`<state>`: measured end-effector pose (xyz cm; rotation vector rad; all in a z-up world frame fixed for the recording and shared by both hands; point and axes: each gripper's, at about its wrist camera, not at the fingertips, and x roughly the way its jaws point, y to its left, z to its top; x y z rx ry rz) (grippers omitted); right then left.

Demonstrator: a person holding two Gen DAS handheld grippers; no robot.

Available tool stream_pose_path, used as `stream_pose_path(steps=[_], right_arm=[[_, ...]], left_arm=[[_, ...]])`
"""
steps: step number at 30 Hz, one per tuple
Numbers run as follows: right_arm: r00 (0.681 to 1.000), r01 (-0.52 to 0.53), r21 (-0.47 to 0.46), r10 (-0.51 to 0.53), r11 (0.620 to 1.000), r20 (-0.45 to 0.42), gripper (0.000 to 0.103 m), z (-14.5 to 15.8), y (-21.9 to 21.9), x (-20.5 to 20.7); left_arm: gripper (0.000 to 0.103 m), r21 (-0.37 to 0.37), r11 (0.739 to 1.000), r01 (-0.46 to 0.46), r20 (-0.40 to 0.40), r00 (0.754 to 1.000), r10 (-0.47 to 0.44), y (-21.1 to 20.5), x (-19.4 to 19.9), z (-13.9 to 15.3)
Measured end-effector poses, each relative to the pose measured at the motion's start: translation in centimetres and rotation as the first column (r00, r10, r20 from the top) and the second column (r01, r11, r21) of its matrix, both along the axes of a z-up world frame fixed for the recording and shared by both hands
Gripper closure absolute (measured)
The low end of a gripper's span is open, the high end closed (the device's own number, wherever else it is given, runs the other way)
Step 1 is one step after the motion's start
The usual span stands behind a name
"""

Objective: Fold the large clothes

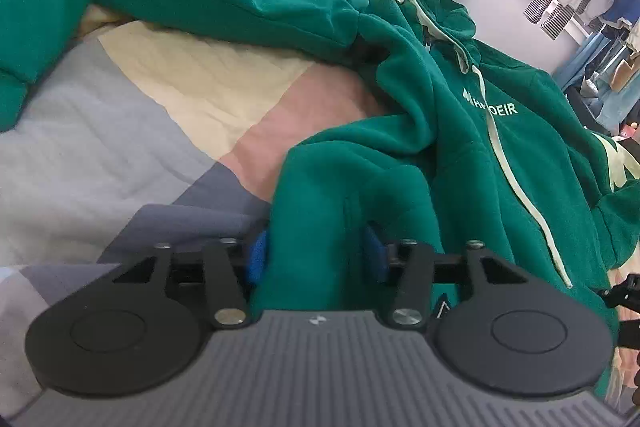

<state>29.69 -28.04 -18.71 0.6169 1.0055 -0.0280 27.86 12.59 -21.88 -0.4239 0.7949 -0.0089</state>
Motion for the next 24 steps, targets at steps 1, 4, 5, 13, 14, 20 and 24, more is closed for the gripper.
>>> stream_pose_path(steps=[1, 4, 5, 13, 14, 20, 24], right_arm=[[1.0, -0.01, 0.0, 0.01, 1.0, 0.009, 0.072, 0.2, 0.2, 0.1], [0.998, -0.018, -0.025, 0.019, 1.0, 0.053, 0.088, 1.1, 0.5, 0.4], [0.997, -0.018, -0.027, 0.02, 0.999, 0.077, 0.091, 1.6, 0.4, 0.2], [0.967, -0.091, -0.058, 0.102, 0.994, 0.234, 0.093, 8.5, -1.1, -2.2], [0.963, -0.108, -0.074, 0.123, 0.991, 0.239, 0.093, 9.6, -1.2, -2.3], [0.954, -0.198, -0.187, 0.233, 0.962, 0.19, 0.093, 13.8, -1.0, -2.7], [0.96, -0.247, -0.261, 0.273, 0.933, 0.069, 0.093, 12.8, -0.7, -3.1]], left_arm=[[0.066, 0.004, 1.0, 0.006, 0.003, 1.0, -0.006, -0.2, -0.1, 0.1], [0.094, -0.008, 1.0, 0.015, 0.021, 1.0, -0.015, -0.4, -0.8, 0.9], [0.094, -0.028, 1.0, 0.012, 0.035, 0.999, -0.011, -0.3, -1.3, 1.4], [0.096, -0.199, 0.977, 0.074, 0.137, 0.989, -0.047, 1.4, -7.7, 8.6], [0.096, -0.21, 0.974, 0.082, 0.149, 0.988, -0.051, 1.6, -8.7, 9.4], [0.096, -0.273, 0.959, 0.078, 0.098, 0.994, -0.053, 3.3, -12.4, 11.0], [0.096, -0.181, 0.982, 0.059, 0.004, 0.998, -0.06, 3.4, -13.1, 9.9]])
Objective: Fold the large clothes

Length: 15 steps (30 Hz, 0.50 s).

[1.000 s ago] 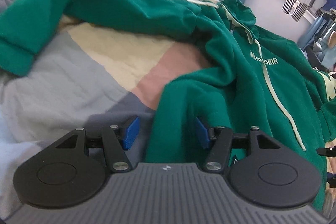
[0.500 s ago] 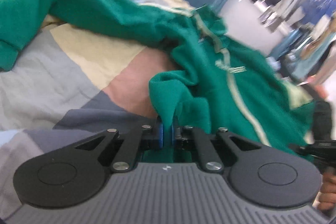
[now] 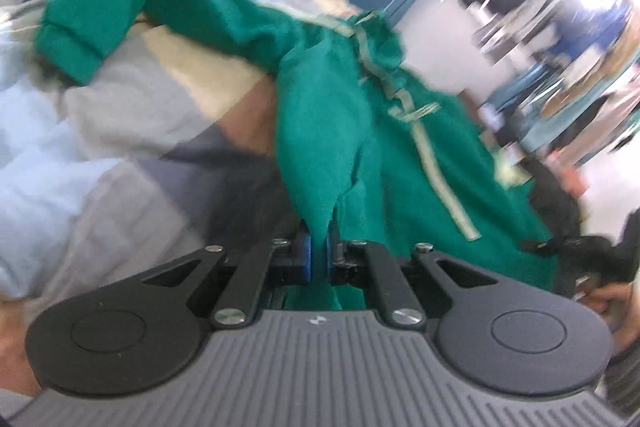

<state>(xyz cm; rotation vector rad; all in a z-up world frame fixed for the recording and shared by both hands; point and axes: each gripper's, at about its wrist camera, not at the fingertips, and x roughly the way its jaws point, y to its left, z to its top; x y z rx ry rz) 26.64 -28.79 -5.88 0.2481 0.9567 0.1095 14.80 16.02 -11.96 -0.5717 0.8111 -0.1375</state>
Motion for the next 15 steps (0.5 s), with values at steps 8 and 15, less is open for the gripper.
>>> stream_pose_path(steps=[8, 15], right_arm=[[0.997, 0.018, -0.114, -0.027, 0.993, -0.074, 0.092, -3.4, -0.3, 0.3], [0.998, 0.031, -0.096, -0.036, 0.995, -0.052, 0.079, -1.7, -1.4, 0.0]], left_arm=[[0.095, 0.15, 0.988, 0.024, -0.09, 0.996, -0.011, -0.3, 1.5, -2.3], [0.051, 0.244, 0.97, -0.014, -0.022, 1.0, 0.02, -0.4, 0.6, 0.4]])
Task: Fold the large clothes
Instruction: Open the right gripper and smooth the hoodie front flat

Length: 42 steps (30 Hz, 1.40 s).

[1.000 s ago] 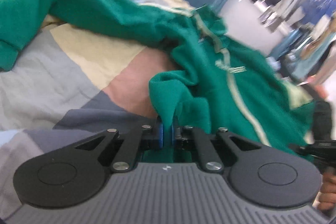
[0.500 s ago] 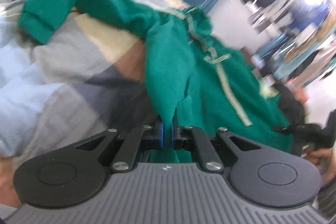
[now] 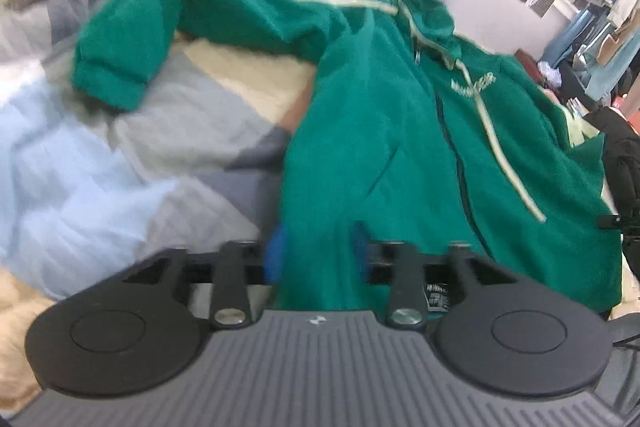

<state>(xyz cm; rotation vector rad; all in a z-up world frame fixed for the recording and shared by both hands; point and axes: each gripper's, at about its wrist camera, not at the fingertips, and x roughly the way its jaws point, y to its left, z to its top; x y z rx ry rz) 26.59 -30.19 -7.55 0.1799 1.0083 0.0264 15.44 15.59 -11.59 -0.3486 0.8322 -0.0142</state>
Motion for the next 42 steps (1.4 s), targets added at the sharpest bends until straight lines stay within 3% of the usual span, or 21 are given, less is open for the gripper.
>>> stream_pose_path(steps=[1, 3, 10, 15, 18, 26, 34, 42], right_arm=[[1.0, -0.003, -0.006, 0.003, 1.0, 0.015, 0.063, 0.4, 0.2, -0.1], [0.999, -0.006, 0.009, 0.005, 1.0, 0.052, 0.042, 1.2, 0.5, -0.3], [0.974, -0.085, 0.012, 0.08, 0.996, 0.21, 0.044, 3.6, 4.5, -0.5], [0.968, -0.112, 0.099, 0.086, 0.989, 0.234, 0.044, 2.0, 7.8, 0.7], [0.969, -0.099, 0.13, 0.066, 0.987, 0.238, 0.044, 0.2, 9.4, 1.3], [0.96, -0.135, 0.035, 0.122, 0.99, 0.252, 0.044, -5.0, 12.4, 3.1], [0.947, -0.152, -0.033, 0.155, 0.988, 0.283, 0.044, -6.4, 14.0, 5.7], [0.984, -0.127, -0.005, 0.127, 0.992, 0.123, 0.045, -10.9, 14.0, 8.0]], left_arm=[[0.051, 0.018, 1.0, -0.003, 0.017, 1.0, 0.003, -0.1, -0.2, 0.4], [0.051, 0.051, 0.999, -0.006, 0.059, 0.998, 0.003, -0.6, -0.4, 1.6], [0.051, 0.061, 0.997, 0.042, 0.172, 0.984, -0.052, -4.4, 2.6, 4.8], [0.051, 0.046, 0.994, 0.096, 0.195, 0.975, -0.103, -7.5, 6.1, 4.7], [0.051, 0.034, 0.992, 0.118, 0.177, 0.977, -0.123, -8.9, 8.3, 3.0], [0.051, 0.092, 0.989, 0.117, 0.114, 0.985, -0.127, -9.3, 11.7, -3.6], [0.051, 0.124, 0.987, 0.104, 0.072, 0.991, -0.114, -9.4, 14.0, -7.0], [0.051, 0.115, 0.988, 0.099, 0.054, 0.993, -0.106, -9.5, 15.1, -8.9]])
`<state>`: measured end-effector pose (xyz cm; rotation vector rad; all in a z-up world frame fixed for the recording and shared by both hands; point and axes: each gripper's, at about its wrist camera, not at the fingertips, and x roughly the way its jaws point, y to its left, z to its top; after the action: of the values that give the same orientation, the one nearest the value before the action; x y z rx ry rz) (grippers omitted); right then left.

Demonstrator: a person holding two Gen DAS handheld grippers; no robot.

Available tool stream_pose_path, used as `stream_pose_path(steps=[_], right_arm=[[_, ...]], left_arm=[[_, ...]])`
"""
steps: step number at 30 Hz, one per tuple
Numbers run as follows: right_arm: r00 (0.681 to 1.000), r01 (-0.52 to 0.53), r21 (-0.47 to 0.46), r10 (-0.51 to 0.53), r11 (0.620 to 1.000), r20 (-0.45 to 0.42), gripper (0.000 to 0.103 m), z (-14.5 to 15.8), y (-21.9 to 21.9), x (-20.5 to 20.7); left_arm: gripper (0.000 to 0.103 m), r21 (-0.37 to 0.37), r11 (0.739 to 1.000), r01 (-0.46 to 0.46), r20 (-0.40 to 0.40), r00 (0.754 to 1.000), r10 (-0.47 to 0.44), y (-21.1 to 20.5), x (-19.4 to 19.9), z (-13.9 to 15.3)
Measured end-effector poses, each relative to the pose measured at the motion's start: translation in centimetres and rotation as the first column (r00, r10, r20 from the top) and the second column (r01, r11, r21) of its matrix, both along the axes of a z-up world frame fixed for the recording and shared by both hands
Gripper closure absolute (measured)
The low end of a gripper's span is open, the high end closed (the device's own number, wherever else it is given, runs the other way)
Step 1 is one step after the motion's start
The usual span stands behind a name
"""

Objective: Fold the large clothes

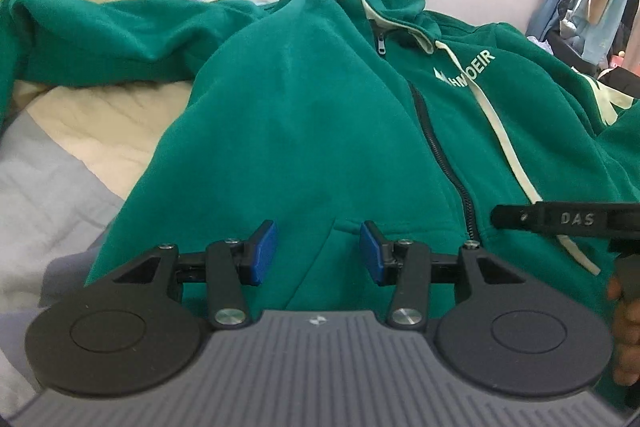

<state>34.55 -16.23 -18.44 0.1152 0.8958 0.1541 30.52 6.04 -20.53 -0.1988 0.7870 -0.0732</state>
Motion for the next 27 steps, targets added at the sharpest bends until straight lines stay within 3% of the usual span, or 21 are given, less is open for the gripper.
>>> stream_pose_path(steps=[9, 13, 18, 27], right_arm=[[1.0, -0.015, -0.054, 0.015, 0.998, 0.002, 0.045, -0.8, 0.8, 0.1], [1.0, 0.013, -0.007, -0.013, 1.0, -0.015, 0.045, -0.2, 0.3, -0.1], [0.997, 0.071, 0.032, -0.07, 0.997, -0.008, 0.045, 1.0, -1.1, -0.9], [0.981, 0.147, 0.088, -0.156, 0.985, 0.112, 0.045, 6.0, -5.6, -2.0]], left_arm=[[0.051, -0.007, 1.0, 0.019, -0.006, 1.0, -0.019, 0.0, -0.2, -0.4], [0.051, -0.013, 1.0, 0.021, 0.005, 1.0, -0.021, 0.1, -0.4, -0.2], [0.05, -0.038, 0.999, 0.018, 0.028, 0.999, -0.017, 0.3, -1.3, 0.5], [0.047, -0.053, 0.998, 0.026, 0.072, 0.997, -0.022, 0.2, -3.7, 1.7]])
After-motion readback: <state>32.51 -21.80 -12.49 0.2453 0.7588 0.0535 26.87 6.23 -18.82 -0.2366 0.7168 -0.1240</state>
